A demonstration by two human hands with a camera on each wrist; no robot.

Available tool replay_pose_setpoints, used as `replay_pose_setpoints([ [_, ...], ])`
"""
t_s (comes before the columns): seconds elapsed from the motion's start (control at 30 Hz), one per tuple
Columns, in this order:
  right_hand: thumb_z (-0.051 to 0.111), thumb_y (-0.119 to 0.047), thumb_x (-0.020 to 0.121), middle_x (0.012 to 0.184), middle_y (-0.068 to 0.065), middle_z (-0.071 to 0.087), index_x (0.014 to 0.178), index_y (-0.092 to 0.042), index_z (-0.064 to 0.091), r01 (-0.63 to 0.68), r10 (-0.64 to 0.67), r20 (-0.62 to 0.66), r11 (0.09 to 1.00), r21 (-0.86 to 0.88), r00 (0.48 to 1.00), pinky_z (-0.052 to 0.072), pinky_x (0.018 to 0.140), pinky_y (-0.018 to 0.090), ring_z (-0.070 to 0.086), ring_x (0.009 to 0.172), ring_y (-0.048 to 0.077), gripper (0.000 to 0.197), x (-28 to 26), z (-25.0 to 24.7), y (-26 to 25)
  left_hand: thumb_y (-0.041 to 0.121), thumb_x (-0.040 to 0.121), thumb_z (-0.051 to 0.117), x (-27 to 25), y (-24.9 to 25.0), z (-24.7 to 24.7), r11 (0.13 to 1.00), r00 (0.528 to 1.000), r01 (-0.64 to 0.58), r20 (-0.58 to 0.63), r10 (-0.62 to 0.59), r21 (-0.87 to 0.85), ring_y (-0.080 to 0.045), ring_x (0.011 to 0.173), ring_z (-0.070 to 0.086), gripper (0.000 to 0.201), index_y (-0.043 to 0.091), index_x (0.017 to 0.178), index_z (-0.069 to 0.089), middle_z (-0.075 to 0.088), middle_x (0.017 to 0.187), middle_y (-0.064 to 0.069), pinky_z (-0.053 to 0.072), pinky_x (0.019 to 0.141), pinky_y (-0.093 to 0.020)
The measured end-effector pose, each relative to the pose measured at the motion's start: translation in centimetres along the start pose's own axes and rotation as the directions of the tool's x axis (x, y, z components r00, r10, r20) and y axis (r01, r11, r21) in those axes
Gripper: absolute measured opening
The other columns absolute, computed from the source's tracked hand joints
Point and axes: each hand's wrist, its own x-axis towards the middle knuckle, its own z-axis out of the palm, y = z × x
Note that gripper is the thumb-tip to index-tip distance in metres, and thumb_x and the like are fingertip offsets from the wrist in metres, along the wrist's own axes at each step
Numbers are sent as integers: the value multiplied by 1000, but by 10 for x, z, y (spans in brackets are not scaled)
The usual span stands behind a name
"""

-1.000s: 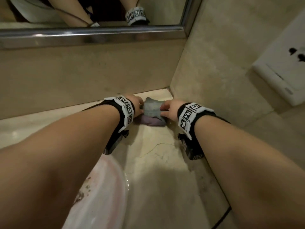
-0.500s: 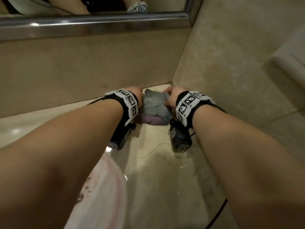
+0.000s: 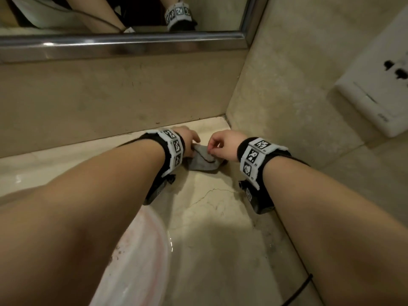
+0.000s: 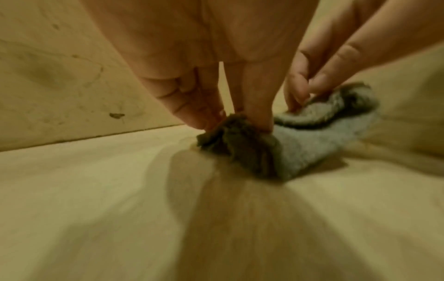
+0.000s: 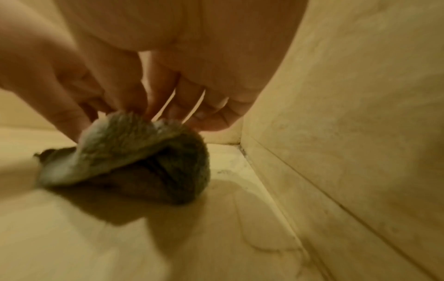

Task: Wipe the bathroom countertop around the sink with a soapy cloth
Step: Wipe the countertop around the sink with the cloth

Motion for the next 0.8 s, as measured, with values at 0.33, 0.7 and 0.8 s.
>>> replay_pose_setpoints([
  [0.33, 48, -7, 89, 123, 11, 47, 123, -15, 54, 54, -68, -26, 927, -371, 997, 46, 92, 37, 45, 117, 30, 35, 13, 25, 0, 20, 86, 62, 5, 1, 15, 999, 993, 39, -112, -36, 26, -31, 101, 60, 31, 10, 115, 53, 56, 115, -11, 49, 78, -35],
  [0.7, 39, -19, 98, 127, 18, 57, 123, -5, 54, -227, 194, -131, 916, -331, 972, 46, 91, 35, 56, 115, 31, 33, 79, 0, 20, 17, 94, 50, 56, 22, -3, 986, 989, 19, -151, 6, 167, -32, 114, 56, 35, 11, 128, 55, 53, 127, -14, 47, 88, -36],
  [0.8, 41, -18, 96, 125, 16, 60, 122, -6, 57, -253, 223, -128, 917, -309, 966, 47, 88, 34, 58, 113, 31, 33, 79, -2, 18, 18, 92, 55, 61, 22, -4, 979, 994, 26, -110, -4, 201, -30, 110, 60, 31, 12, 122, 63, 60, 121, -12, 48, 82, -33],
])
